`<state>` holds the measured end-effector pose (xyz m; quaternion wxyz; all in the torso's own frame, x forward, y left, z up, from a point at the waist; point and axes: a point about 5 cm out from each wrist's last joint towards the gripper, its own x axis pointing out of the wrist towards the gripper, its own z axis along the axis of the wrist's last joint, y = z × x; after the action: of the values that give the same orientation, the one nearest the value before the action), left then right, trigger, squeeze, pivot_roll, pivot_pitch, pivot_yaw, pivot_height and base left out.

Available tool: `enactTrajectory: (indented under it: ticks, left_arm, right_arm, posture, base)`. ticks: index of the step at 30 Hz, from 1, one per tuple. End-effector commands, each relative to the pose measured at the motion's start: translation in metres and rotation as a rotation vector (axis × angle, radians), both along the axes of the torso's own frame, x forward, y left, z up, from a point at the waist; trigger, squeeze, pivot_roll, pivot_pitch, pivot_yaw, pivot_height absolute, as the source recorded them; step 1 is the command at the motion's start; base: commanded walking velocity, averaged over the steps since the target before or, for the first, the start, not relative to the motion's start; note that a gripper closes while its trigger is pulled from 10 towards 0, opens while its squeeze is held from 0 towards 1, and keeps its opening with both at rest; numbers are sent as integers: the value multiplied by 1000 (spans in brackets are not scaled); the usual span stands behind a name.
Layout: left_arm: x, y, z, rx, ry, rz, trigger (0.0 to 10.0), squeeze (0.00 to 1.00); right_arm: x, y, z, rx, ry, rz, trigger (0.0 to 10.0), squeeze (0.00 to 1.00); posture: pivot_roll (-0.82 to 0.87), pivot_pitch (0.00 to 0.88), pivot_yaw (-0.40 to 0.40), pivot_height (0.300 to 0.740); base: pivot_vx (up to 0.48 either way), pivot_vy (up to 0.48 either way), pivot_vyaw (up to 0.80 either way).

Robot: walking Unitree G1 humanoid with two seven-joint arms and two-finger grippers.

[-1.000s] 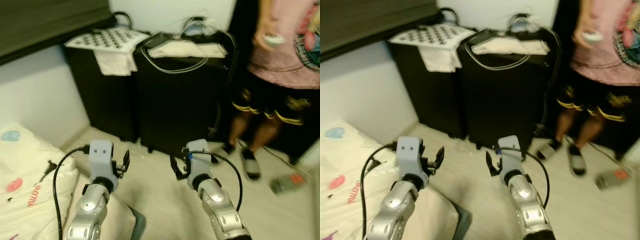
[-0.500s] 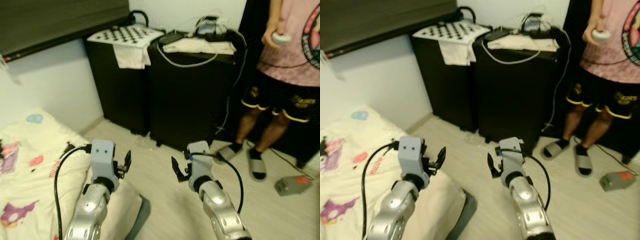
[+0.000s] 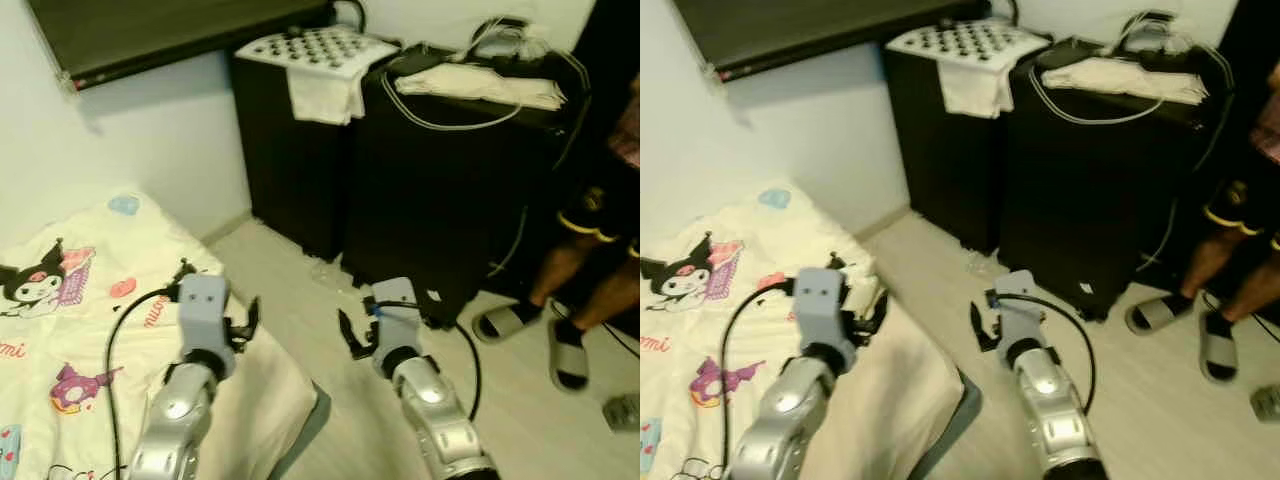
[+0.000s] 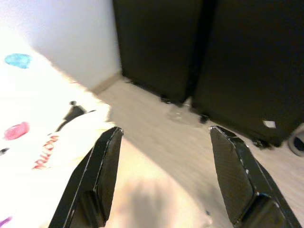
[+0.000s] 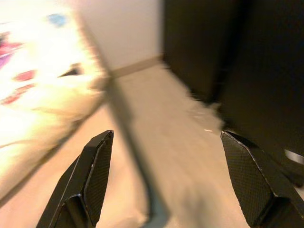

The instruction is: Clean up the room

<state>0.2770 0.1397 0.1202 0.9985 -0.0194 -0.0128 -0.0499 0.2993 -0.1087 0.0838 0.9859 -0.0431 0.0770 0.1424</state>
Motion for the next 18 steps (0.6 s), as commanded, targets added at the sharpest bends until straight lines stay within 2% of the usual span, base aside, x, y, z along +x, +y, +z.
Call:
enactTrajectory:
  ticks: [1,15,18]
  left_arm:
    - [-3,0,-6,11,23,-2,10000,0]
    - [-6,0,-8,14,31,-19,10000,0]
    - [-7,-2,-13,27,59,-34,10000,0]
  right_arm:
    - [-2,1,-3,-5,9,7,10000,0]
    - [-3,3,-4,-3,12,19,10000,0]
    - [-3,3,-4,-4,11,18,10000,0]
  posture:
    - [-51,121,19,740]
    - [-47,117,18,740]
    - [-47,117,18,740]
  base:
    - [0,0,800]
    - [0,0,800]
    - [0,0,800]
